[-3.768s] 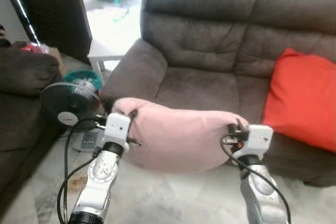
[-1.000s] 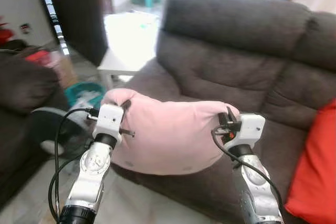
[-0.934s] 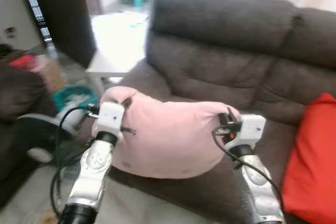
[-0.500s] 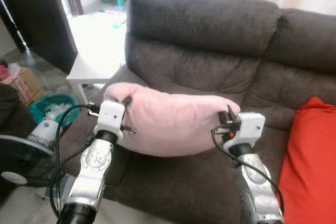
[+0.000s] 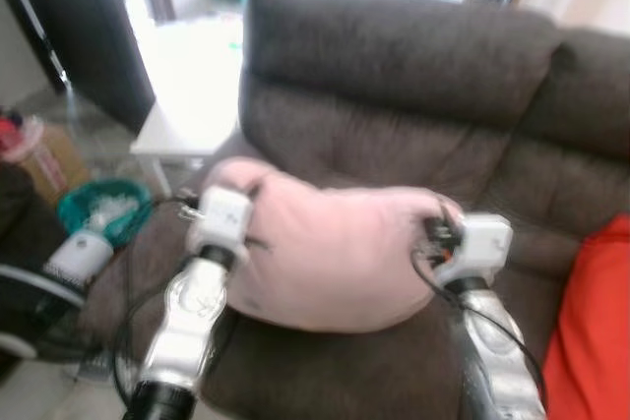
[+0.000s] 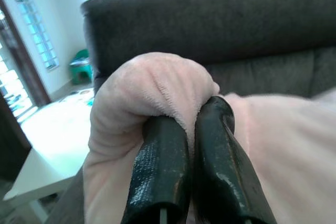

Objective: Move the pillow to the sofa from floor

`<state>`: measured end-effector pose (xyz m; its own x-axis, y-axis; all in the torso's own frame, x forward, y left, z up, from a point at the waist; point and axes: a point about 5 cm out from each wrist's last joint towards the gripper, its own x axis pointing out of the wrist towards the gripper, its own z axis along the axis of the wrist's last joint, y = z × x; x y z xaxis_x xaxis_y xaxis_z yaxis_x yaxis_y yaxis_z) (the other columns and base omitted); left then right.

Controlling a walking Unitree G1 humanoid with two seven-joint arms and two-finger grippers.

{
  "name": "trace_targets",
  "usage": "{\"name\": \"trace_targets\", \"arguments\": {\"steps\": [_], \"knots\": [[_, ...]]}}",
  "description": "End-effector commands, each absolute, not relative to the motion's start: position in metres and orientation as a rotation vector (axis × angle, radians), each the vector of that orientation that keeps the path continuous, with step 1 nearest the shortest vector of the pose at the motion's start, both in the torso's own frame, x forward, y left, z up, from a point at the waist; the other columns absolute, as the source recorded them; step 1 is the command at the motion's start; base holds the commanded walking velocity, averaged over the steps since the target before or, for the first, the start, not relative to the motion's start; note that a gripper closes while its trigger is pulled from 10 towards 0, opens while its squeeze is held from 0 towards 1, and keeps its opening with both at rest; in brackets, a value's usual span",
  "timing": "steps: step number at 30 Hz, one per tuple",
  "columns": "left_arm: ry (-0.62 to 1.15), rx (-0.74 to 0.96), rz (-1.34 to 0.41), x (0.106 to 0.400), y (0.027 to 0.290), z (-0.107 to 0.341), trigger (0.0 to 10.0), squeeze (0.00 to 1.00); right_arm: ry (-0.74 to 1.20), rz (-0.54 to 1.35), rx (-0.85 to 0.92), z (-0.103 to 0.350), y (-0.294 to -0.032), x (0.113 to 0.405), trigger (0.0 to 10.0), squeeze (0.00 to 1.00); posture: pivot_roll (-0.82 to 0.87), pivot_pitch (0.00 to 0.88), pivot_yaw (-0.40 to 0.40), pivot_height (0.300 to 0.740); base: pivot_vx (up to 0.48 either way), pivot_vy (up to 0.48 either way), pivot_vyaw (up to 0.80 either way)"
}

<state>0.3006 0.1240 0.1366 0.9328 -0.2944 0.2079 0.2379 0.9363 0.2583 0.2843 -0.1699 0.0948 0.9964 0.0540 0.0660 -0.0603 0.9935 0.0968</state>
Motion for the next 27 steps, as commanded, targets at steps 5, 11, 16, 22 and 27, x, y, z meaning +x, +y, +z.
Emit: {"name": "trace_targets", "arguments": {"steps": [5, 11, 16, 22, 27], "knots": [[-0.262, 0.238, -0.367, 0.297, 0.115, 0.142, 10.0, 0.00, -0.126, 0.168, 0.086, 0.112, -0.148, 0.290, 10.0, 0.00, 0.11, 0.000, -0.063, 0.740, 0.000, 0.000, 0.00], [-0.232, 0.242, -0.413, 0.295, 0.110, 0.137, 10.0, 0.00, -0.109, 0.200, 0.071, 0.110, -0.144, 0.291, 10.0, 0.00, 0.11, 0.000, -0.065, 0.740, 0.000, 0.000, 0.00], [-0.216, 0.237, -0.424, 0.295, 0.109, 0.135, 10.0, 0.00, -0.100, 0.230, 0.053, 0.109, -0.141, 0.291, 10.0, 0.00, 0.11, 0.000, -0.068, 0.740, 0.000, 0.000, 0.00], [-0.196, 0.233, -0.436, 0.293, 0.108, 0.132, 10.0, 0.00, -0.085, 0.291, 0.024, 0.109, -0.134, 0.291, 10.0, 0.00, 0.11, 0.000, -0.074, 0.740, 0.000, 0.000, 0.00], [-0.190, 0.230, -0.436, 0.293, 0.108, 0.131, 10.0, 0.00, -0.066, 0.333, -0.011, 0.108, -0.129, 0.290, 10.0, 0.33, 0.11, 0.000, -0.075, 0.740, 0.000, 0.000, 0.00]]}}
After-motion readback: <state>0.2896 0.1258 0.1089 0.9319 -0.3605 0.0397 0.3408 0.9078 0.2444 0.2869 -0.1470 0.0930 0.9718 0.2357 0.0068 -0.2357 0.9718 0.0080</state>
